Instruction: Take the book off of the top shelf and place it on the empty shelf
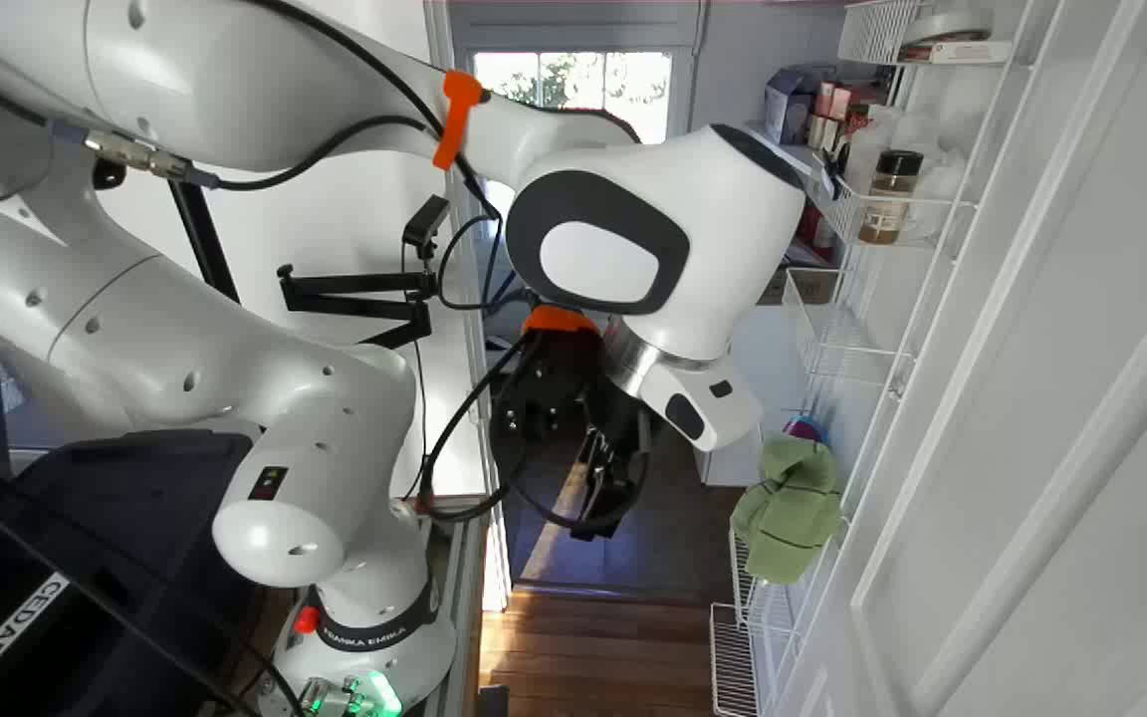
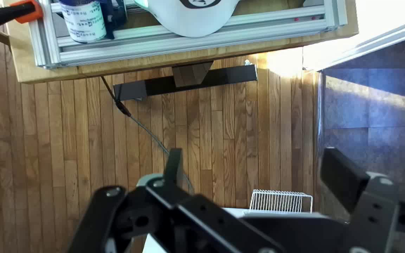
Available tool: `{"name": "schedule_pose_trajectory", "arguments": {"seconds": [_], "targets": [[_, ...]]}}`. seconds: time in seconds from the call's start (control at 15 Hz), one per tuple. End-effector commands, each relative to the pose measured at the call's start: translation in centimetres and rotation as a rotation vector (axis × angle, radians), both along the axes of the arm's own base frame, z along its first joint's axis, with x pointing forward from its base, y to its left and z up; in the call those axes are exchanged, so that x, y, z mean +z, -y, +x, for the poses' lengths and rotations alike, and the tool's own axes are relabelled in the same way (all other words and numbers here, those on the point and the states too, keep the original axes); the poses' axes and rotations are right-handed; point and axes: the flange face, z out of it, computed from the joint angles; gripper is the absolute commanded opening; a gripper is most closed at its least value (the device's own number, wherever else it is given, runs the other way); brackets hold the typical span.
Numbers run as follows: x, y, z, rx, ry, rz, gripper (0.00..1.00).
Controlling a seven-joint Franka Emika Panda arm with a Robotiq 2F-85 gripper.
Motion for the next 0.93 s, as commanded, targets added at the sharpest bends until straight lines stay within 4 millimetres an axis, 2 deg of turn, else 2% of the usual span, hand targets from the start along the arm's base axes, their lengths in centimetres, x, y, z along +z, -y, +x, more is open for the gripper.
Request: {"name": "schedule_pose_trajectory", "arguments": {"seconds": [0.0, 0.27, 0.33, 0.53, 0.67, 0.87], "targets": [[0.1, 0.0, 0.0, 0.0, -0.001, 0.0, 1.0], [0.1, 0.0, 0.0, 0.0, -0.001, 0.0, 1.0], [0.7, -0.3, 0.5, -0.027, 0.037, 0.055, 1.0], [4.7, -1.9, 2.7, -0.096, 0.092, 0.231, 1.0], [8.0, -2.8, 4.0, -0.12, 0.145, 0.332, 1.0], [12.4, -3.6, 6.0, -0.165, 0.236, 0.478, 1.0]]}}
